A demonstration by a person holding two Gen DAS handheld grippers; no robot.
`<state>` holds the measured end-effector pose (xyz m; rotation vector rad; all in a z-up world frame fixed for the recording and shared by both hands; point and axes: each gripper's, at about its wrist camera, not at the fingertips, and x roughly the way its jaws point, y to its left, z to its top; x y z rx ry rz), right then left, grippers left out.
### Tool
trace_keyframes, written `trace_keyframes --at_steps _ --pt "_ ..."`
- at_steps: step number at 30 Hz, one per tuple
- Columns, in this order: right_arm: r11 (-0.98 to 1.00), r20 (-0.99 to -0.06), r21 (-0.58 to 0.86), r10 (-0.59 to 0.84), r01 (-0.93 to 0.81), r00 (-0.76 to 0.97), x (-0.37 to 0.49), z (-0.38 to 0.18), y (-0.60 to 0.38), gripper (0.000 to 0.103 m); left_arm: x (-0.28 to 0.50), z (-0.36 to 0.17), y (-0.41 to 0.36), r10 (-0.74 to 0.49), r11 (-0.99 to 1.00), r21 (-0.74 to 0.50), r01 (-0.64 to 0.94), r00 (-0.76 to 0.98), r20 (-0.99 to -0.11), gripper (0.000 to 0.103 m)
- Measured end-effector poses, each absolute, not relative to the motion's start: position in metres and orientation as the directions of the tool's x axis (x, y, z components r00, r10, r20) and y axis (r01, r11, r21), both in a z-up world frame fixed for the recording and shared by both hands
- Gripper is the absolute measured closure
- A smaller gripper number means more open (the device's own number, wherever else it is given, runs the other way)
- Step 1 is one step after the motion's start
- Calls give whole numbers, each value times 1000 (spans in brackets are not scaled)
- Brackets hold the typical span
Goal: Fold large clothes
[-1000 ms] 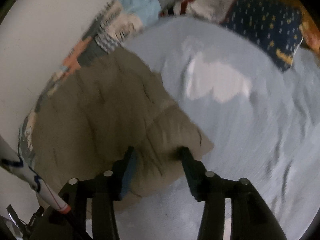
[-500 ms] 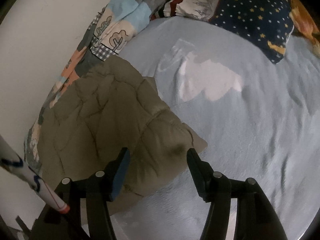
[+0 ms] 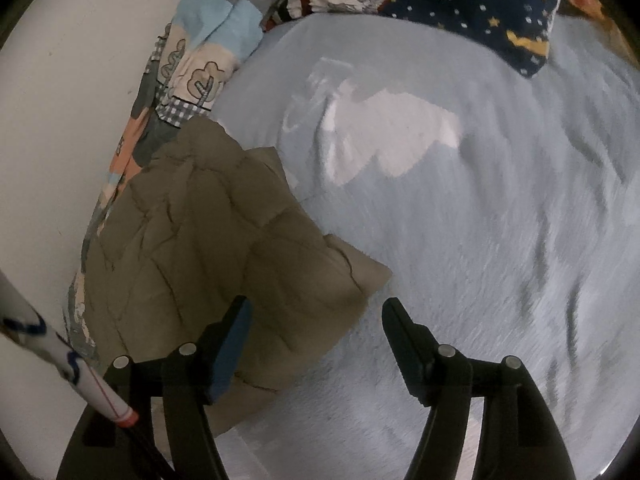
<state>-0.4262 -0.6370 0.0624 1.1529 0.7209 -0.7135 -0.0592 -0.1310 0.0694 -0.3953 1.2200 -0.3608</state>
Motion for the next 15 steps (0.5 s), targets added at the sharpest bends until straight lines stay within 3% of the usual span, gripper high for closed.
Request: trace_keyframes --at_steps 7,15 --pt "131 -758 634 -90 762 646 -440 48 -642 22 -62 52 -128 -550 820 -572 -27 239 -800 23" --pt "-65 -652 758 -85 649 753 -458 21 -649 21 -68 30 -124 -614 743 -652 -153 232 -755 18"
